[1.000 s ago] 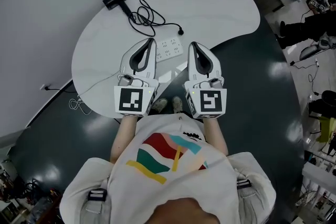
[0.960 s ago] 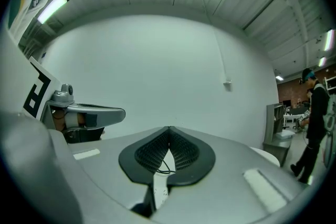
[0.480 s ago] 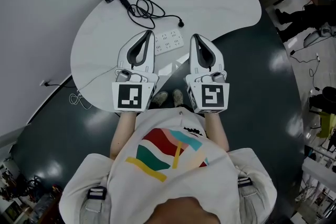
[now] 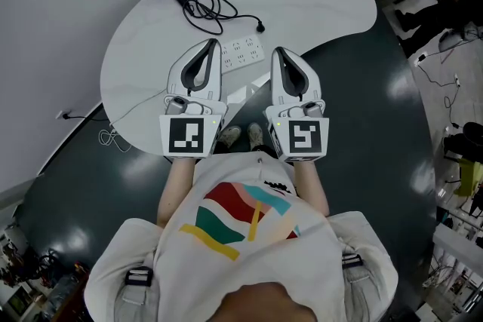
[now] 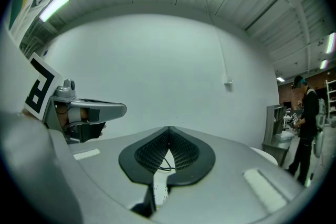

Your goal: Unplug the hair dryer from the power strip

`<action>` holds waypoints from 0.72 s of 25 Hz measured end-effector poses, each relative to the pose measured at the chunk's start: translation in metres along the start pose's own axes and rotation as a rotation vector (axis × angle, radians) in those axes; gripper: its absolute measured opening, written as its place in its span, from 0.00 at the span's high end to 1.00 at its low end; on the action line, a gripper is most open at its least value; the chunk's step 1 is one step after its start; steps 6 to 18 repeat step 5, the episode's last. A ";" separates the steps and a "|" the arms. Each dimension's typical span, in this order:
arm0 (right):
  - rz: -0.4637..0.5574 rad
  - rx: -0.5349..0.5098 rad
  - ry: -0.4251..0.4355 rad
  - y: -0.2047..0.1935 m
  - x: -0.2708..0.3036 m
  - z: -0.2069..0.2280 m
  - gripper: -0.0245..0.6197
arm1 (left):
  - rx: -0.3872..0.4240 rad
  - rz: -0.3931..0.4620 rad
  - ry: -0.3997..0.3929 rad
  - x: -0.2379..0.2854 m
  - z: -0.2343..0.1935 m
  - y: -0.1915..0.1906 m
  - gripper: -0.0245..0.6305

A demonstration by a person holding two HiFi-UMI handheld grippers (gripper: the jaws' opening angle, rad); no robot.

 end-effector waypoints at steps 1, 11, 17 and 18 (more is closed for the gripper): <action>0.000 0.001 0.000 0.000 0.000 0.000 0.94 | -0.002 -0.001 0.001 0.000 0.000 0.000 0.96; -0.002 -0.002 0.000 -0.002 -0.002 0.001 0.94 | -0.020 0.017 0.000 -0.001 0.000 0.000 0.96; -0.002 -0.002 0.000 -0.002 -0.002 0.001 0.94 | -0.020 0.017 0.000 -0.001 0.000 0.000 0.96; -0.002 -0.002 0.000 -0.002 -0.002 0.001 0.94 | -0.020 0.017 0.000 -0.001 0.000 0.000 0.96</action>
Point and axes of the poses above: the fingertips, and each gripper's own axes: x forward along the fingers, z to its right, y out of its top, the point moved 8 cm from there along -x, backward along the fingers, and after that the axes turned 15 degrees about -x, right-handed, at the moved point
